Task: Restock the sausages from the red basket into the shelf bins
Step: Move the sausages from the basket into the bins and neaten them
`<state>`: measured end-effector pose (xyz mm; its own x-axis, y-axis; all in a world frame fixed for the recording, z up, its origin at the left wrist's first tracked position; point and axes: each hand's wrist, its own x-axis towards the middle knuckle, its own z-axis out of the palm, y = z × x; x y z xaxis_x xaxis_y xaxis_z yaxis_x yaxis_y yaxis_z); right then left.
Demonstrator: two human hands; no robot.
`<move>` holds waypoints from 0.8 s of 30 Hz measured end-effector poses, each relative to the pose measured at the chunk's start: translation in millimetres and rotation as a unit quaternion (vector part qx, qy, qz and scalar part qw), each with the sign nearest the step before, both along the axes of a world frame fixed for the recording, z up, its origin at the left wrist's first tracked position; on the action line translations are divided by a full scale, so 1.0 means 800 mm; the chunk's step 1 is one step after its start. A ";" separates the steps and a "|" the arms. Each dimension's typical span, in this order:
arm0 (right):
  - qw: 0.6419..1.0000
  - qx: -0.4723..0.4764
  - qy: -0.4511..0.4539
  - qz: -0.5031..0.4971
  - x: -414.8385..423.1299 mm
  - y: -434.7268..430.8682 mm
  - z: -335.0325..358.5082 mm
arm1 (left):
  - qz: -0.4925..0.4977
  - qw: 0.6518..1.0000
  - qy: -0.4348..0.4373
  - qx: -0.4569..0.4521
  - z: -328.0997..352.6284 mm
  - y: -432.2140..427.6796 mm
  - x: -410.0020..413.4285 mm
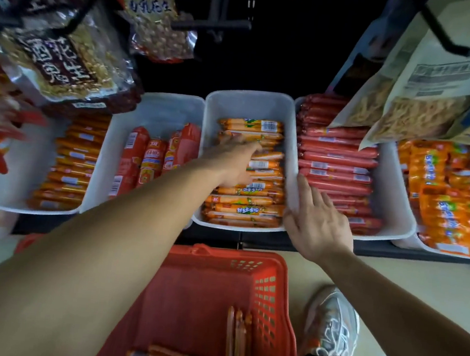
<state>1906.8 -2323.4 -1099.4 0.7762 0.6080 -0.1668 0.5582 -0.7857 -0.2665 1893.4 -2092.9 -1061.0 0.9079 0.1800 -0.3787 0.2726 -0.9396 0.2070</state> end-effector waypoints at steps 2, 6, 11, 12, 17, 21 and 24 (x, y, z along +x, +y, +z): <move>1.000 -0.007 -0.009 -0.004 -0.002 0.002 0.000 | 0.007 1.000 -0.006 0.025 -0.010 0.000 -0.009; 1.000 -0.016 -0.021 -0.013 -0.005 0.005 -0.001 | 0.020 0.997 0.068 0.040 -0.039 -0.001 -0.021; 0.999 -0.031 -0.029 -0.013 -0.006 0.005 -0.005 | -0.008 0.999 0.033 0.032 -0.064 -0.004 -0.002; 0.999 -0.032 -0.027 -0.014 -0.006 0.006 -0.005 | -0.026 0.999 0.024 0.032 -0.064 -0.004 0.002; 0.999 -0.029 -0.027 -0.009 -0.007 0.005 -0.002 | -0.118 0.992 -0.019 0.046 -0.065 -0.013 -0.005; 1.000 -0.030 0.003 -0.001 -0.003 0.003 0.008 | -0.102 0.993 -0.026 0.051 -0.045 -0.017 -0.023; 0.998 -0.060 0.030 0.005 -0.003 0.003 0.026 | -0.075 0.996 -0.040 0.034 0.002 -0.020 -0.051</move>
